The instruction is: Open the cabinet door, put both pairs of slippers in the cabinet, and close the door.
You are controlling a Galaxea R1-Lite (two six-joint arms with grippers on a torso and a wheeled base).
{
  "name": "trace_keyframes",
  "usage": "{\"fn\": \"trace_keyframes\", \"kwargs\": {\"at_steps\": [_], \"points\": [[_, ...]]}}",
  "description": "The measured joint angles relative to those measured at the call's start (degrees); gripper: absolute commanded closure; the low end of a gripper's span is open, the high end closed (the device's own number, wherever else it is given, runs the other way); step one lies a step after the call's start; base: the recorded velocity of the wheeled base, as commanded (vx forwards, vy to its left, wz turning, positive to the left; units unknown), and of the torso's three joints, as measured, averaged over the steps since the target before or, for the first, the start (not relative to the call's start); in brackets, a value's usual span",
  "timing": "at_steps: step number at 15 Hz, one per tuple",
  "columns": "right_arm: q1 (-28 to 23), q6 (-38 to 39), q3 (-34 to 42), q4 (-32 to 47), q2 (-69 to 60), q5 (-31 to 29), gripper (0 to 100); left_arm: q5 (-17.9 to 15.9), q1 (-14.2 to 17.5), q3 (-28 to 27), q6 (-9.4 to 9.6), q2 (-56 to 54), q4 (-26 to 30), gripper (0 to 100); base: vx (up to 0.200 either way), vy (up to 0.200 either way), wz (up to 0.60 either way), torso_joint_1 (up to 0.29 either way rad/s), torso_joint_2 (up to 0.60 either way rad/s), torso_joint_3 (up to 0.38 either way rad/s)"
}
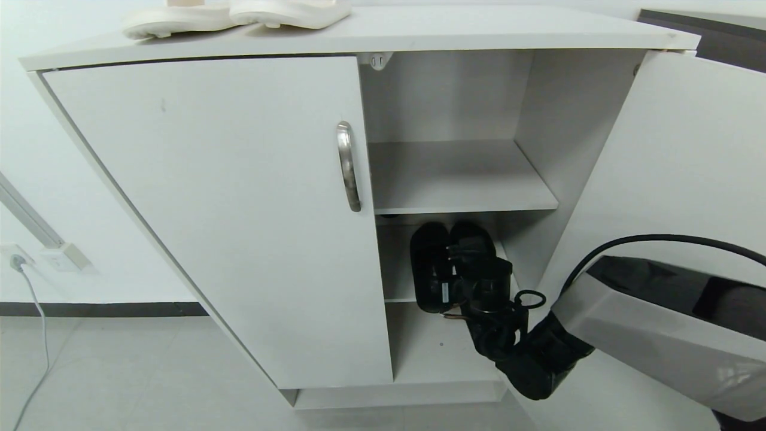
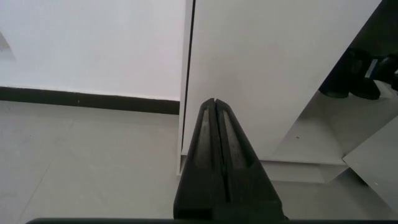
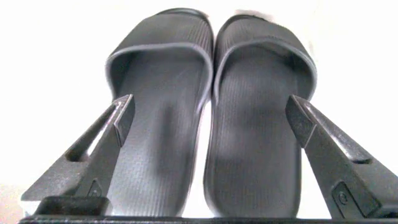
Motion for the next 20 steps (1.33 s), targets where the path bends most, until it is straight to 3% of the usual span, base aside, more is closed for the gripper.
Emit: {"fn": "trace_keyframes", "kwargs": {"at_steps": [5,13,18,20], "points": [[3.3,-0.11,13.12,-7.39,-5.16,0.16,0,0.0,-0.02,0.0,0.0,0.0,0.0,100,0.0,0.0,0.0,0.0,0.0,0.0],[4.27,-0.02,15.38,-7.86,-5.88,0.21,0,0.0,-0.02,0.0,0.09,0.0,0.0,100,0.0,0.0,0.0,0.0,0.0,0.0],[4.52,0.0,15.41,-8.07,-5.71,0.21,0,0.0,0.0,0.0,0.02,0.0,0.0,100,-0.2,0.0,0.0,-0.001,0.0,0.005],[4.46,0.0,15.41,-8.0,-5.66,0.21,0,0.0,0.0,0.0,0.0,0.0,0.02,100,0.0,0.0,0.0,0.0,0.0,0.0]]}}
